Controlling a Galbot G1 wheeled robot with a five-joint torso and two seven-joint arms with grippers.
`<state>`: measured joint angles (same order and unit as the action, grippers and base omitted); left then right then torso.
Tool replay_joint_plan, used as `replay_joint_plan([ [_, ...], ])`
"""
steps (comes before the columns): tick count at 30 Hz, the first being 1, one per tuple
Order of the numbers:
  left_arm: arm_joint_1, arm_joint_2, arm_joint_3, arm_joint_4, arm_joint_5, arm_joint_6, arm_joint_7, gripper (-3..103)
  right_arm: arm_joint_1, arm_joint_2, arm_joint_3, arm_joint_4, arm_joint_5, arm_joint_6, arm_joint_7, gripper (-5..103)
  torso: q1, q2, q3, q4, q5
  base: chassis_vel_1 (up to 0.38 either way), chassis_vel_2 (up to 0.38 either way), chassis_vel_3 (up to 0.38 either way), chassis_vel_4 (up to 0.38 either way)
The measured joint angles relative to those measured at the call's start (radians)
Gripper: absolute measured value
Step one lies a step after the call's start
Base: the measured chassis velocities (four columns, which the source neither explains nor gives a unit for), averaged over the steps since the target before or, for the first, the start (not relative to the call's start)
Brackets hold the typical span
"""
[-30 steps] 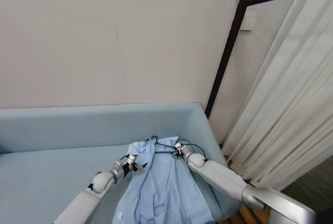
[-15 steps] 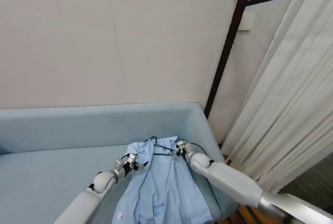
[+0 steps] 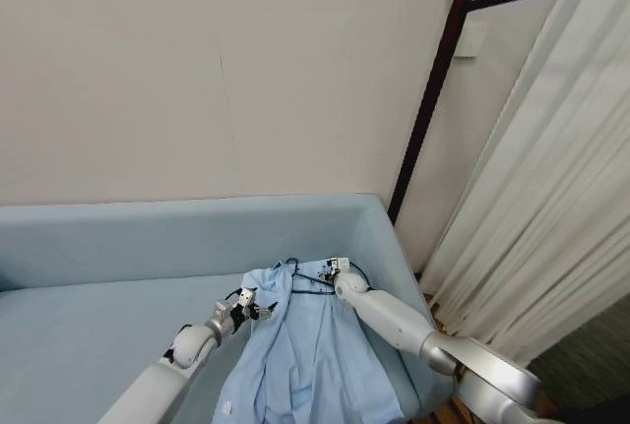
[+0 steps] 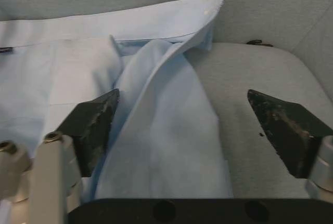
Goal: Pick up the clothes from the sofa and hang them on the clothes hanger.
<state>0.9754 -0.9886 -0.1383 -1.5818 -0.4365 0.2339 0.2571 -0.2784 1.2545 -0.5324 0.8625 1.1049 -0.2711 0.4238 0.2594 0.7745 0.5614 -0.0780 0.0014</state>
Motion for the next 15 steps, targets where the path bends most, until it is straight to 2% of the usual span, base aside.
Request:
replay_joint_plan([
  [3,-0.005,-0.006,0.005,0.018,-0.004,-0.002,0.0,100,0.0,-0.003,-0.003,-0.006,-0.019,0.008,-0.011,65,0.0,0.0,0.0,0.0,0.0,0.0,0.0,0.0,0.0],
  [6,-0.012,-0.01,0.008,0.029,-0.006,-0.004,0.0,100,-0.001,-0.005,-0.005,-0.005,-0.027,0.01,-0.02,60,0.0,0.0,0.0,0.0,-0.0001,0.0,0.0,0.0,0.0],
  [10,-0.026,-0.014,0.014,0.044,-0.014,-0.006,0.0,100,-0.005,0.004,-0.009,-0.015,-0.041,0.018,-0.05,38,0.0,0.0,0.0,0.0001,0.0,0.0,0.0,0.0,0.0],
  [11,-0.026,-0.014,0.014,0.044,-0.014,-0.006,0.0,100,-0.005,0.004,-0.009,-0.015,-0.041,0.018,-0.05,38,0.0,0.0,0.0,0.0001,0.0,0.0,0.0,0.0,0.0],
  [13,-0.03,-0.016,0.016,0.05,-0.023,-0.006,0.0,100,-0.008,0.009,-0.011,-0.027,-0.071,0.025,-0.075,28,0.0,0.0,0.0,0.0002,0.0,0.0,0.0,0.0,0.0],
  [15,-0.031,-0.016,0.017,0.052,-0.031,-0.006,0.0,100,-0.01,0.01,-0.014,-0.037,-0.096,0.034,-0.091,28,0.0,0.0,0.0,0.0003,0.0001,0.0,0.0,0.0,0.0],
])
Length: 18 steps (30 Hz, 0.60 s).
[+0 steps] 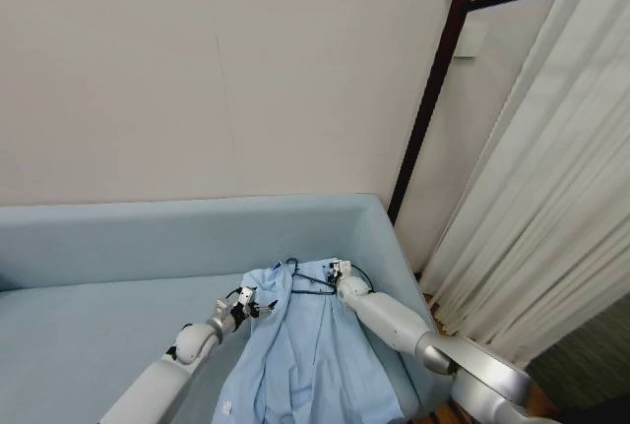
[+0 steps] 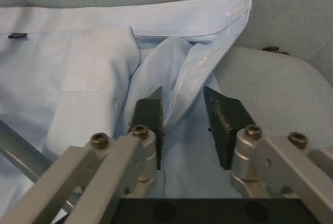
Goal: Pick up the clothes from the sofa and hang them on the clothes hanger.
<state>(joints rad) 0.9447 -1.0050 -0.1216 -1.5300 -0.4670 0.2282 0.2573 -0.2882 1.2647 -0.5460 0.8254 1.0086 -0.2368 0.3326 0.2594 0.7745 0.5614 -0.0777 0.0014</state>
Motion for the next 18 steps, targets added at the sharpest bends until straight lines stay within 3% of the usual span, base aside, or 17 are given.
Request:
replay_joint_plan([
  [3,0.0,-0.005,0.003,0.002,-0.033,-0.012,-0.003,100,-0.004,-0.002,-0.008,-0.044,-0.124,0.047,-0.058,12,0.0,0.0,0.0,0.0,0.0001,0.0,0.0,0.0,0.0],
  [5,0.0,-0.008,0.004,0.002,-0.04,-0.015,-0.009,100,-0.005,-0.006,-0.011,-0.054,-0.163,0.06,-0.069,12,0.0,0.0,0.0,-0.0002,0.0,0.0,0.0,0.0,0.0],
  [6,0.0,-0.011,0.005,0.003,-0.045,-0.017,-0.018,100,-0.007,-0.01,-0.014,-0.064,-0.207,0.075,-0.077,3,0.0,0.0,0.0,-0.0003,0.0001,0.0,0.0,0.0,0.0],
  [8,0.0,-0.016,0.008,0.004,-0.047,-0.017,-0.031,100,-0.011,-0.017,-0.015,-0.079,-0.271,0.097,-0.087,1,0.0,0.0,0.0,-0.0004,0.0,0.0,0.0,0.0,0.0],
  [14,-0.001,-0.018,0.009,0.002,-0.047,-0.017,-0.042,100,-0.016,-0.027,-0.016,-0.078,-0.306,0.11,-0.09,0,0.0,0.0,0.0,-0.0001,0.0001,0.0,0.0,0.0,0.0],
  [18,0.002,-0.018,0.008,-0.005,-0.046,-0.017,-0.046,100,-0.017,-0.051,-0.016,-0.062,-0.386,0.142,-0.107,0,0.0,0.0,0.0,-0.0002,0.0001,0.0,0.0,0.0,0.0],
])
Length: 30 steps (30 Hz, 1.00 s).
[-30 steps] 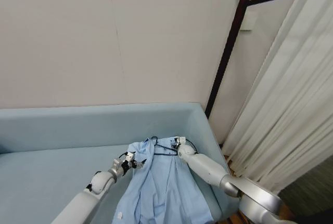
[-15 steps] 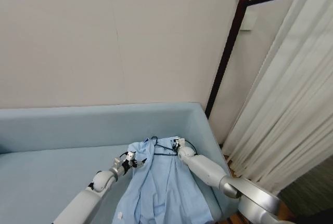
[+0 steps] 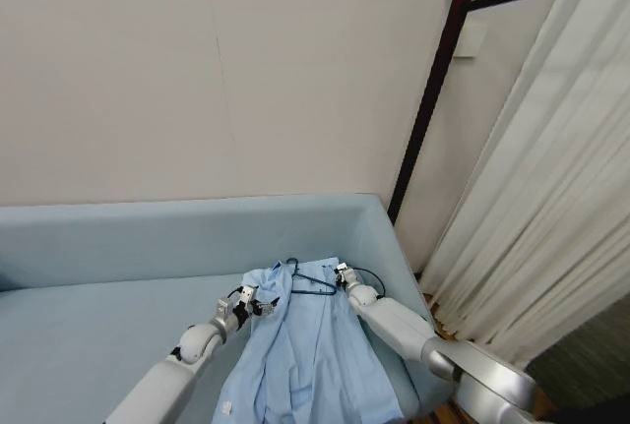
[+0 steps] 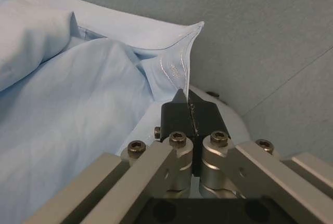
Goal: Pick up the clothes from the sofa and hang them on the clothes hanger.
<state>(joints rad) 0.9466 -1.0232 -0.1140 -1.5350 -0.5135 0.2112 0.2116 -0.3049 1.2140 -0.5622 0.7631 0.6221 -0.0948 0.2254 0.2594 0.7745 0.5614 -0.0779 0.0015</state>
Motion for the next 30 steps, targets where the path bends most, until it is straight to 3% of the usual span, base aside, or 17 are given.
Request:
replay_joint_plan([
  [9,0.017,-0.001,-0.007,-0.016,0.004,-0.001,-0.001,100,0.001,-0.106,-0.007,0.167,-0.081,-0.007,-0.022,0,0.0,0.0,0.0,0.0,0.0,0.0,0.0,0.0,0.0],
  [13,0.02,-0.001,-0.009,-0.019,0.005,-0.001,-0.001,100,-0.013,-0.16,-0.017,0.317,-0.029,-0.061,-0.019,0,0.0,0.0,0.0,-0.0002,-0.0003,0.0,0.0,0.0,0.0],
  [16,0.02,0.0,-0.009,-0.021,0.005,-0.002,-0.001,100,-0.041,-0.192,-0.031,0.484,0.071,-0.146,0.024,0,0.0,0.0,0.0,-0.0001,-0.0002,0.0,0.0,0.0,0.0],
  [22,0.019,0.002,-0.007,-0.026,0.005,-0.002,-0.002,100,-0.075,-0.158,-0.048,0.648,0.248,-0.249,0.168,0,0.0,0.0,0.0,0.0001,-0.0002,0.0,0.0,0.0,0.0],
  [30,0.027,0.005,0.0,-0.034,0.007,0.0,-0.003,100,-0.064,-0.053,-0.047,0.638,0.272,-0.261,0.212,0,0.0,0.0,0.0,-0.0001,-0.0003,0.0,0.0,0.0,0.0],
])
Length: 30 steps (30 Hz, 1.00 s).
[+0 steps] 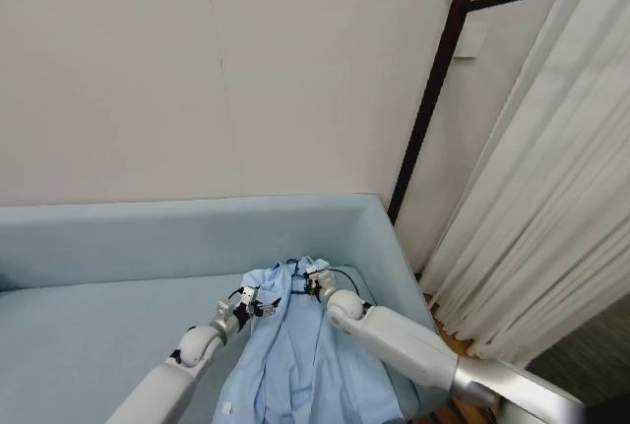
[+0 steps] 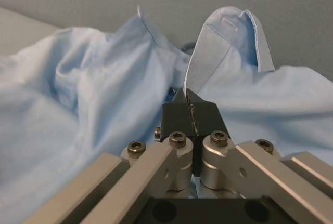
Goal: Pick up the clothes from the sofa and hang them on the clothes hanger.
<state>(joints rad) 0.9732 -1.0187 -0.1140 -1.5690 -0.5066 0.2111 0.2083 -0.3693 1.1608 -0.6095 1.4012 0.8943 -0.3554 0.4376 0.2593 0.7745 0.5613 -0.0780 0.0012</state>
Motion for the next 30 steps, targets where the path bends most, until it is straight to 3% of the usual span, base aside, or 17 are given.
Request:
replay_joint_plan([
  [11,0.007,-0.019,0.005,-0.006,0.013,0.004,-0.011,100,0.028,0.199,-0.007,-0.276,-0.008,0.019,0.017,0,0.0,0.0,0.0,0.0003,0.0001,0.0,0.0,0.0,0.0],
  [16,0.007,-0.019,0.006,-0.012,0.014,0.007,-0.014,100,0.015,0.229,0.0,-0.375,-0.068,0.054,0.006,0,0.0,0.0,0.0,0.0001,0.0001,0.0,0.0,0.0,0.0],
  [17,0.007,-0.018,0.006,-0.013,0.014,0.008,-0.015,100,0.007,0.221,0.006,-0.375,-0.074,0.05,0.004,-3,0.0,0.0,0.0,0.0001,0.0001,0.0,0.0,0.0,0.0],
  [20,0.007,-0.016,0.003,-0.014,0.014,0.008,-0.018,100,-0.025,0.14,0.016,-0.265,-0.05,0.034,0.018,12,0.0,0.0,0.0,0.0,0.0002,0.0,0.0,0.0,0.0],
  [22,0.007,-0.017,0.003,-0.014,0.014,0.008,-0.018,100,-0.037,0.108,0.018,-0.214,-0.037,0.032,0.026,12,0.0,0.0,0.0,-0.0002,0.0003,0.0,0.0,0.0,0.0],
  [25,0.007,-0.019,0.002,-0.015,0.014,0.008,-0.018,100,-0.082,0.001,0.021,-0.052,-0.018,0.026,0.052,28,0.0,0.0,0.0,-0.0003,0.0001,0.0,0.0,0.0,0.0],
  [26,0.007,-0.019,0.002,-0.015,0.014,0.008,-0.018,100,-0.082,0.001,0.021,-0.052,-0.018,0.026,0.052,28,0.0,0.0,0.0,-0.0003,0.0001,0.0,0.0,0.0,0.0],
  [30,0.007,-0.022,0.003,-0.017,0.014,0.007,-0.018,100,-0.144,-0.117,0.036,0.135,-0.017,0.016,0.082,44,0.0,0.0,0.0,0.0001,0.0004,0.0,0.0,0.0,0.0],
])
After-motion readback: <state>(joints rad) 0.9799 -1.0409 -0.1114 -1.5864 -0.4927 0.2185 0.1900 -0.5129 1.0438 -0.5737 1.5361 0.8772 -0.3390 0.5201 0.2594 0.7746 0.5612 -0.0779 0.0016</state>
